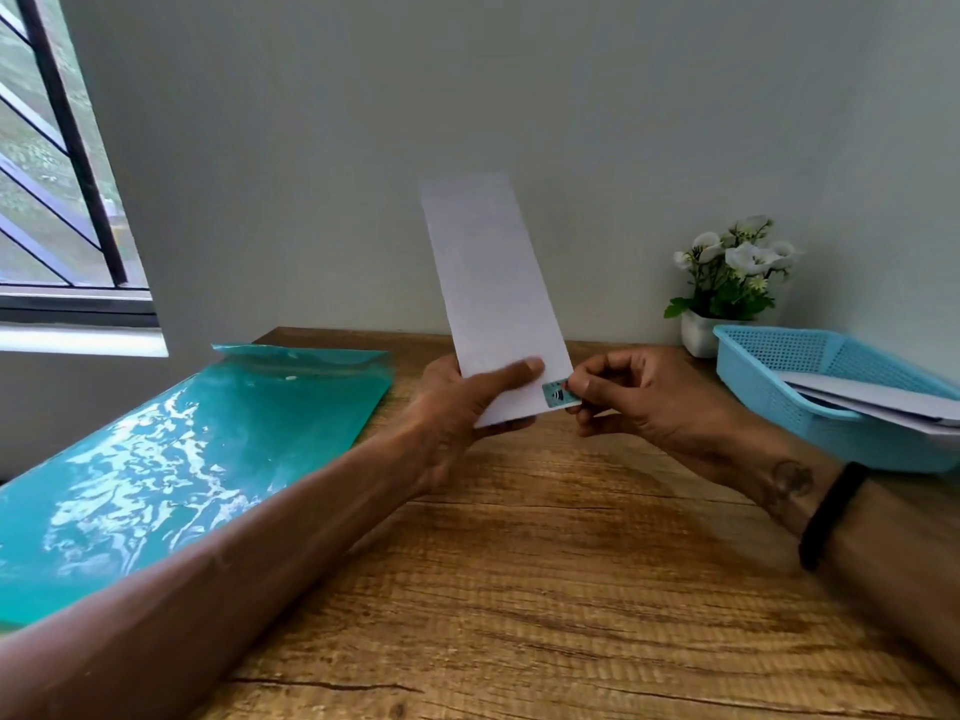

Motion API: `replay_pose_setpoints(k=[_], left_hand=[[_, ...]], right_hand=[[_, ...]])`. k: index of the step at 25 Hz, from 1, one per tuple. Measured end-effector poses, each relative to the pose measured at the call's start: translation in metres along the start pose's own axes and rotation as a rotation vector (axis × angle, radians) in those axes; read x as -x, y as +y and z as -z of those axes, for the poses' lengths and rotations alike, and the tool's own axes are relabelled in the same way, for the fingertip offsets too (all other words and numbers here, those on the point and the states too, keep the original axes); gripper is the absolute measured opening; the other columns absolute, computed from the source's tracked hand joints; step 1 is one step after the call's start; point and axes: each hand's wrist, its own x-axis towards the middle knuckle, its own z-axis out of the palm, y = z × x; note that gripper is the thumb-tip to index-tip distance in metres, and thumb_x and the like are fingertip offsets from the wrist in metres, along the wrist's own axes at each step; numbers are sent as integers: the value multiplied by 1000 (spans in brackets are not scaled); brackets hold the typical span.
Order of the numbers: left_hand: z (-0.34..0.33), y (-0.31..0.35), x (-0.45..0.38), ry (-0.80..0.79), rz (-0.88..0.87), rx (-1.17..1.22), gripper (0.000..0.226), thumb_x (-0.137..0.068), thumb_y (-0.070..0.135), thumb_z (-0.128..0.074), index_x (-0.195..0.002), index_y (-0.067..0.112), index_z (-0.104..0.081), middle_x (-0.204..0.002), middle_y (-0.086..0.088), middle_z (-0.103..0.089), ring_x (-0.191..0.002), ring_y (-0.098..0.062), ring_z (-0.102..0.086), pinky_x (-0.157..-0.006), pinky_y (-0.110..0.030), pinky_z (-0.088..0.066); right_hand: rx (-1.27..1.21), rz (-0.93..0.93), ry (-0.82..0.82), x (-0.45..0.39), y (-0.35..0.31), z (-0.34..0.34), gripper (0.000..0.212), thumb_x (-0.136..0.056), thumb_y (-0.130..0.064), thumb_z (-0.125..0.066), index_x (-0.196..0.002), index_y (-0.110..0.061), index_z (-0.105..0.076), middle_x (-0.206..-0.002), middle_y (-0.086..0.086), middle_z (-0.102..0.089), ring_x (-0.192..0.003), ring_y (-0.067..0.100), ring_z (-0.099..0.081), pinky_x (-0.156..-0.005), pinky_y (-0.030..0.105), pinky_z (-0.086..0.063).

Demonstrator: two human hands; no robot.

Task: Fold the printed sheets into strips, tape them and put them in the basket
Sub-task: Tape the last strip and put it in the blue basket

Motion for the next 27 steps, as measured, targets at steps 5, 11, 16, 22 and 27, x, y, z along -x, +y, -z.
replay_pose_setpoints(k=[5,11,16,22,27], left_hand=[[26,16,-23,188,-185,192,45,-96,14,-72,-138,13,-57,-126,-10,-71,-110,-29,-72,-82,-44,-65],[27,33,-35,219,-186,281,29,-103,6,-57,-133,7,-58,-120,-11,-71,-105,-28,-70,-73,-40,-63],[-9,86,-29,197,-166,-9,12,-99,6,-57,-108,12,-62,-102,-9,-65,-84,-23,-62,-72,-33,-52],[-43,120,-8,115,-446,-657,22,-89,30,-63,-105,17,-71,-104,-10,-74,-88,-26,-71,-77,-41,-63],[-59,112,5,96,-771,-1124,22,-90,34,-49,-79,16,-55,-79,-8,-64,-76,-34,-63,-60,-37,-44]], right_hand=[[180,-19,-82,-1,0,5,15,-94,-15,-71,-106,-8,-77,-91,8,-79,-82,20,-74,-81,36,-65],[329,15,75,0,-15,11,16,-93,-13,-74,-109,-15,-77,-96,6,-79,-81,16,-77,-69,30,-65],[590,203,286,-8,-72,42,28,-89,-11,-72,-116,-16,-72,-93,1,-78,-81,18,-76,-80,45,-65],[943,753,464,3,-189,53,49,-84,-24,-82,-128,-12,-66,-110,5,-71,-90,21,-67,-78,32,-54],[1291,581,346,27,-208,53,22,-82,-25,-79,-103,-20,-73,-106,9,-73,-94,29,-69,-84,43,-59]])
